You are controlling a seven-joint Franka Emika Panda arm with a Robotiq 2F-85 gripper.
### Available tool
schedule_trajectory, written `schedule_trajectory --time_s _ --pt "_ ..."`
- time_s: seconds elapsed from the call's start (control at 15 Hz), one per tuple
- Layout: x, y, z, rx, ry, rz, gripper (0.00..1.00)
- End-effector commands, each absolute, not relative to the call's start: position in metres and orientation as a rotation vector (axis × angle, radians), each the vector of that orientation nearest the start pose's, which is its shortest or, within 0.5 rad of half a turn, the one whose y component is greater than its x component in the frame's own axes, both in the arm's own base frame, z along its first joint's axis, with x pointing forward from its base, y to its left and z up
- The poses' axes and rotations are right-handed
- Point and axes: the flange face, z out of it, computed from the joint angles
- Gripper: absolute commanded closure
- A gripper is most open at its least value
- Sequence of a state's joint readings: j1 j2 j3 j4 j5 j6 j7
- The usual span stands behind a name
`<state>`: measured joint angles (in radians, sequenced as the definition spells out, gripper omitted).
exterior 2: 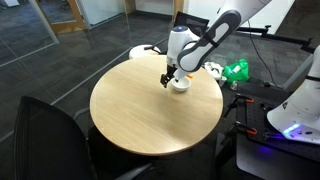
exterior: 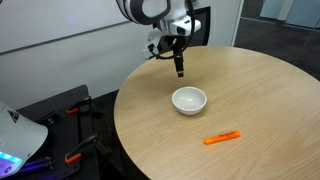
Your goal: Put the orange sharpie on the table and move the bowl slightly to the left
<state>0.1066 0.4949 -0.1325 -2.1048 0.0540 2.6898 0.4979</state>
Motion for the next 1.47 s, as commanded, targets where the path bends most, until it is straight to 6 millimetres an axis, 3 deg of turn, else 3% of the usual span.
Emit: schedule_trajectory --time_s 0.0,0.53,1.4 --pt "0.598 -0.005 0.186 -3.015 1.037 -0.133 0.00" --pt "0.589 -0.005 0.186 -2.936 1.304 -0.111 0.00" --pt "0.584 -0.062 0.167 -2.996 1.245 -0.090 0.00"
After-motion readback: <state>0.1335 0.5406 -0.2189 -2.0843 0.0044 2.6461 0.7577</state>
